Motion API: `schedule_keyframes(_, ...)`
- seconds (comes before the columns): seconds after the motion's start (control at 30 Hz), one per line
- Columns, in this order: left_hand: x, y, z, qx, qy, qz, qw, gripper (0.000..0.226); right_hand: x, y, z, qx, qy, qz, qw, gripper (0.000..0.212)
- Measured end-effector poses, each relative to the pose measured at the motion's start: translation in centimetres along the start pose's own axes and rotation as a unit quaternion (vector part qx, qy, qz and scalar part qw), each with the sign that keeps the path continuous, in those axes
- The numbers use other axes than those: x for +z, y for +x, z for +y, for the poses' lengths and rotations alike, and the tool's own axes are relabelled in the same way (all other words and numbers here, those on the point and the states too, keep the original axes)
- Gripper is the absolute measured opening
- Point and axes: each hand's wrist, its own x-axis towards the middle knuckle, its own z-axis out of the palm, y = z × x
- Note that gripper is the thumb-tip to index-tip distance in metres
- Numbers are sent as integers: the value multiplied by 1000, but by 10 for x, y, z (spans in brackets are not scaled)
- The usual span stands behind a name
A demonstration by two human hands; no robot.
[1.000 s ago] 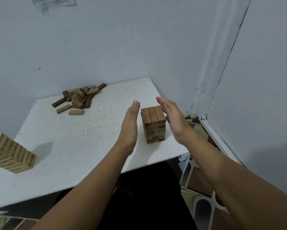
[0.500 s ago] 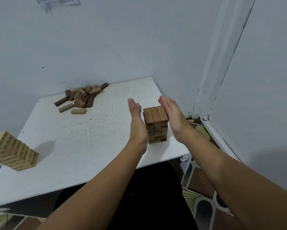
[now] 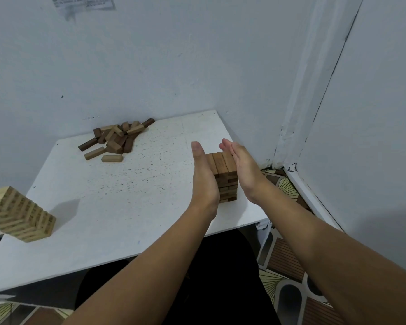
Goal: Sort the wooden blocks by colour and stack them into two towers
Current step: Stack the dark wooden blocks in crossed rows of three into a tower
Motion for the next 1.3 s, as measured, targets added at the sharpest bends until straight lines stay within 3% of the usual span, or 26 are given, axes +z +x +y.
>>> schedule_keyframes(0.63,-6,-3,4,12,19,-7,1000,68,-6,-4,-12,-14,-1,27,1000,51)
schedule_keyframes(0.8,-30,10,7,2,1,24,1000,95,-9,-2,-17,-12,-7,28,1000,51)
schedule_keyframes(0.93,-39,13,11,6,17,6,1000,111,-4,-2,-12,-1,8,30,1000,52)
schedule_keyframes(1.13,-30,2,14,-19,27,-31,999,108,1,-1,-8,13,23,35,999,54)
schedule_keyframes(1.3,-16,-7,15,-24,16,-55,998,79,6,-2,-7,30,46,37,998,76)
